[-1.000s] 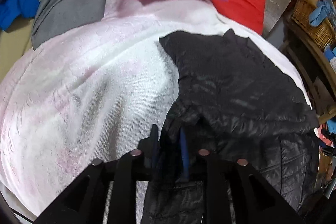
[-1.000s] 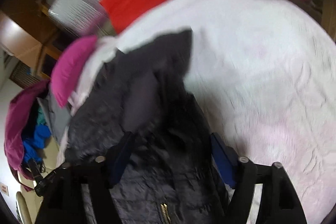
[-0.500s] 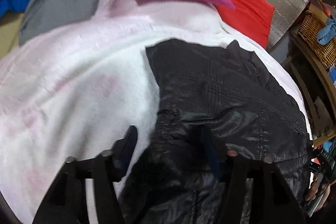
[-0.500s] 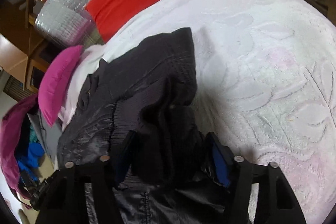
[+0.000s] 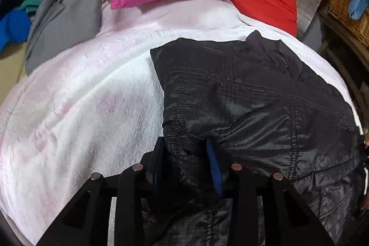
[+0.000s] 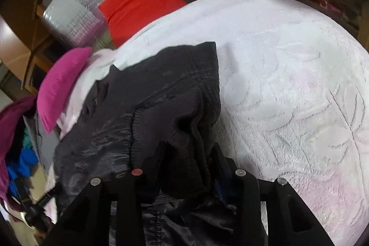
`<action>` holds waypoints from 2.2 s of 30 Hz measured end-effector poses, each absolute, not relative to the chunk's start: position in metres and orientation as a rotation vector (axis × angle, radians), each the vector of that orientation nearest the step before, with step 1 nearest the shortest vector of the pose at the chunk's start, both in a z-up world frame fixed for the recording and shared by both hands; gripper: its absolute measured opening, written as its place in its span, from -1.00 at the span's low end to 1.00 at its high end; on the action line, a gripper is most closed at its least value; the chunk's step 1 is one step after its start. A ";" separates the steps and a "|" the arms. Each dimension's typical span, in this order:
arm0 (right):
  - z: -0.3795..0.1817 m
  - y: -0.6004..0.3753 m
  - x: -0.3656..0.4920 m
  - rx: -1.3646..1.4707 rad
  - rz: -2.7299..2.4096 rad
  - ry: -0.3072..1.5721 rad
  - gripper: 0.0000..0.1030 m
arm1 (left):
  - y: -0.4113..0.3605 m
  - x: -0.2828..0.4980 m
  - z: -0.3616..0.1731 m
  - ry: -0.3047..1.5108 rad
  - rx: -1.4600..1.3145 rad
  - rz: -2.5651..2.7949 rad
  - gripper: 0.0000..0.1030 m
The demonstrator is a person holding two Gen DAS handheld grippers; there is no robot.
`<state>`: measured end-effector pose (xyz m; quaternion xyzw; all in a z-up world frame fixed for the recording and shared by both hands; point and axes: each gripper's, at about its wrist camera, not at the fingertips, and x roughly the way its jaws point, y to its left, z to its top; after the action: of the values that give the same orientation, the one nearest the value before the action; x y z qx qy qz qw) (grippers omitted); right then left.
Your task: Fold large clothes
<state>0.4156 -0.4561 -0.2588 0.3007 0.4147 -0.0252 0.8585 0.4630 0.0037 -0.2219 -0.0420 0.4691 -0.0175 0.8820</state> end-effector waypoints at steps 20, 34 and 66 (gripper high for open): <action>-0.269 -0.469 0.422 0.748 -0.093 0.839 0.25 | -0.024 0.430 -0.178 0.752 0.104 -0.004 -0.21; -0.265 -0.459 0.421 0.661 -0.118 0.817 -0.33 | -0.027 0.436 -0.185 0.777 0.110 0.006 -0.20; -0.281 -0.471 0.457 0.778 -0.057 0.796 -0.04 | 0.020 0.491 -0.245 1.058 -0.188 0.098 1.00</action>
<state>0.4572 -0.4706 -0.2811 0.3692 0.3778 -0.0269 0.8487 0.4908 0.0204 -0.2447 -0.0895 0.5036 0.0469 0.8580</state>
